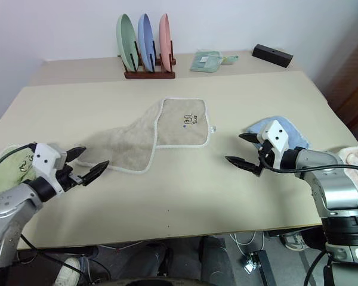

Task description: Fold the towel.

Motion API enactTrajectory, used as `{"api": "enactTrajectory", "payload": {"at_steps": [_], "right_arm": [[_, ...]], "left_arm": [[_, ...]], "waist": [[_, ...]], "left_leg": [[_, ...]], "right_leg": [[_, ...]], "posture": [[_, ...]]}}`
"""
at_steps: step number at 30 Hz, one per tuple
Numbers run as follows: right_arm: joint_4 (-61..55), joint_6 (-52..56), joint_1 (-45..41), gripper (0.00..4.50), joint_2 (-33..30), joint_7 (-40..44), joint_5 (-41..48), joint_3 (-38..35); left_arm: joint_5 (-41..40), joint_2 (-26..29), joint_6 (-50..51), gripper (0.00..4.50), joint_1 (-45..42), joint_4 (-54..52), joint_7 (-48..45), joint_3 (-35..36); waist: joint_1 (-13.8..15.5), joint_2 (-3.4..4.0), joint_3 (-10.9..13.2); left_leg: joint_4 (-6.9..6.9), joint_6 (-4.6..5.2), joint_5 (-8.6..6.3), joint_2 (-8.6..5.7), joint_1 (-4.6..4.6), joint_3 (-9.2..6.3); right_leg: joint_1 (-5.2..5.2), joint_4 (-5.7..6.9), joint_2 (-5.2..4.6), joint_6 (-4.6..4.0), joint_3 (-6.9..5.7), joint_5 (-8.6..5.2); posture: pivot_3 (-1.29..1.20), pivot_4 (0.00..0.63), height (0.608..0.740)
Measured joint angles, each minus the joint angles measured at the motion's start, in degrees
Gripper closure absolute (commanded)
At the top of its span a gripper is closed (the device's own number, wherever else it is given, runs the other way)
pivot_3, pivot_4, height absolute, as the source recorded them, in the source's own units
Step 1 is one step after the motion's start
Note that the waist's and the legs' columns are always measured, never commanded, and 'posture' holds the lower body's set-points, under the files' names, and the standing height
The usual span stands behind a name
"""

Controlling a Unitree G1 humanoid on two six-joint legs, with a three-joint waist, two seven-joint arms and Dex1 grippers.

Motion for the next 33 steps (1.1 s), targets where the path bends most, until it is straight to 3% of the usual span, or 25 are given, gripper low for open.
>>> {"api": "enactTrajectory", "payload": {"at_steps": [9,21,26,33], "right_arm": [[3.0,-0.59,-4.28,0.0,0.11,0.4,-1.64,1.0],[0.02,-0.16,-0.32,0.0,2.02,-2.56,-0.86,1.34],[-4.67,3.33,2.95,0.0,2.37,-3.37,1.73,0.51],[-7.19,2.96,5.3,0.0,3.46,-5.57,1.27,0.17]], "left_arm": [[1.16,-3.39,-1.03,0.05,0.64,-0.83,2.3,-2.31],[2.43,-2.86,-0.91,0.05,-2.84,-0.82,1.59,-8.46],[3.2,-1.78,0.98,0.05,-7.66,0.1,-0.82,-14.42],[10.87,-1.43,4.6,0.05,-18.59,5.57,-1.92,-28.16]], "waist": [[0.09,0.0,0.0],[0.03,0.0,0.0],[0.16,0.0,0.0],[-0.11,0.0,0.0]], "left_leg": [[0.01,0.0,0.0,0.0,-0.01,0.01],[0.01,0.0,0.0,0.0,-0.01,0.01],[0.03,0.0,0.0,-0.01,0.0,0.0],[0.02,0.0,0.01,-0.02,-0.02,0.01]], "right_leg": [[0.0,0.0,0.0,0.0,0.01,0.0],[-0.02,0.01,0.0,0.0,0.02,0.0],[0.03,0.01,0.0,0.01,0.01,0.0],[-0.05,0.02,0.01,0.01,0.03,0.01]], "posture": [[0.0,0.15,0.74],[0.0,0.15,0.74],[0.0,0.15,0.74],[0.0,0.15,0.74]]}}
